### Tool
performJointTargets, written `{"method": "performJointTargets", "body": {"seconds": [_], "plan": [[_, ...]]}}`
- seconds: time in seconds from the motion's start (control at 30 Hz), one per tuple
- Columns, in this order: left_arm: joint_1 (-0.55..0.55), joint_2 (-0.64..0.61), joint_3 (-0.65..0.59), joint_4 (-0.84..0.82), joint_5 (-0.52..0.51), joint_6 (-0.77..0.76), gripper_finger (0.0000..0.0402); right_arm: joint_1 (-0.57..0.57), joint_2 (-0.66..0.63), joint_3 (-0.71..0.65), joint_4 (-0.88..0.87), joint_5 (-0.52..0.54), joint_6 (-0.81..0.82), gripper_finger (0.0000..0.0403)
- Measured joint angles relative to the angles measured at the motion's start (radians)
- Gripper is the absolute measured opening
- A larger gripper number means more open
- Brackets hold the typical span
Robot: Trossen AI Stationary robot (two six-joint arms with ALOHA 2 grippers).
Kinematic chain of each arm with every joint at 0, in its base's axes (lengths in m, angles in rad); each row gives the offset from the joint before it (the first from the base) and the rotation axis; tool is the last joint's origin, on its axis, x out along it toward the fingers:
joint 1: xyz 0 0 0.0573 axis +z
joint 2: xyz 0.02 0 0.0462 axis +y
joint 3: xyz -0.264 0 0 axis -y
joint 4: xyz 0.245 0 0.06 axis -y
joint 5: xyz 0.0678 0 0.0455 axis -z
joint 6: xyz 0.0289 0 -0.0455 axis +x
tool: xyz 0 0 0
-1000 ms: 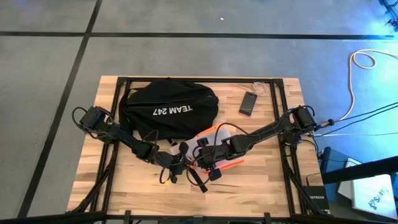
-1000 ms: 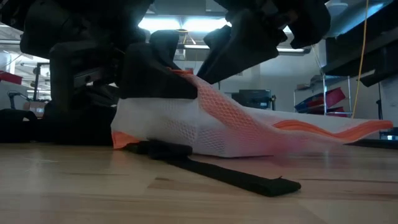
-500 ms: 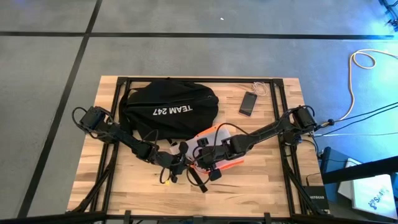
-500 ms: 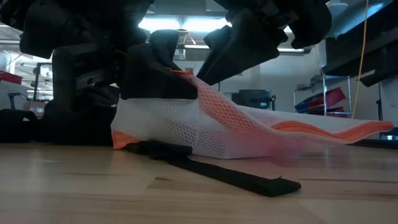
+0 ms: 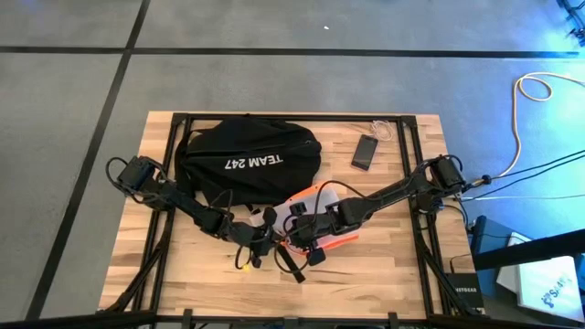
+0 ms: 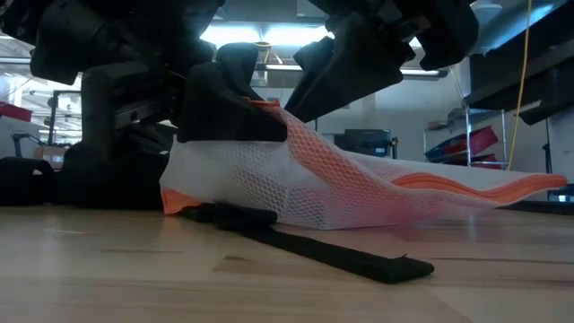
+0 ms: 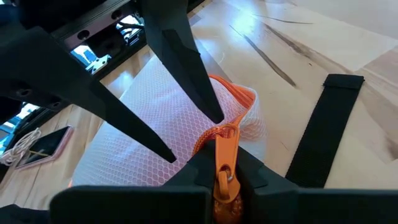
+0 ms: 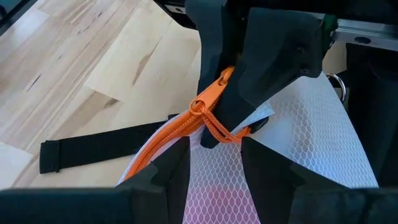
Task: Unpack backpack
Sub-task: Open the zipper pouch
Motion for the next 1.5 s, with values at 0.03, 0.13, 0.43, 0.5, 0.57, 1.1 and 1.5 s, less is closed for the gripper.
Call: {"method": "performJointTargets", "body": {"seconds": [0.03,0.13,0.43,0.5,0.57,1.1,1.5], "plan": [[0.0,0.0,0.0,0.0,0.0,0.0,0.0,0.0,0.0,0.0,0.0,0.0,0.0,0.0127],[0.0,0.0,0.0,0.0,0.0,0.0,0.0,0.0,0.0,0.0,0.0,0.0,0.0,0.0127],[0.0,0.0,0.0,0.0,0.0,0.0,0.0,0.0,0.0,0.0,0.0,0.0,0.0,0.0127],[0.0,0.0,0.0,0.0,0.0,0.0,0.0,0.0,0.0,0.0,0.0,0.0,0.0,0.0127],[0.0,0.0,0.0,0.0,0.0,0.0,0.0,0.0,0.0,0.0,0.0,0.0,0.0,0.0127],[0.001,0.0,0.0,0.004,-0.007,0.0,0.0,0.0,-0.001,0.0,0.0,0.0,0.0,0.0127],[0.001,0.0,0.0,0.034,-0.008,-0.017,0.0,0.0,-0.001,0.0,0.0,-0.001,0.0,0.0127]]}}
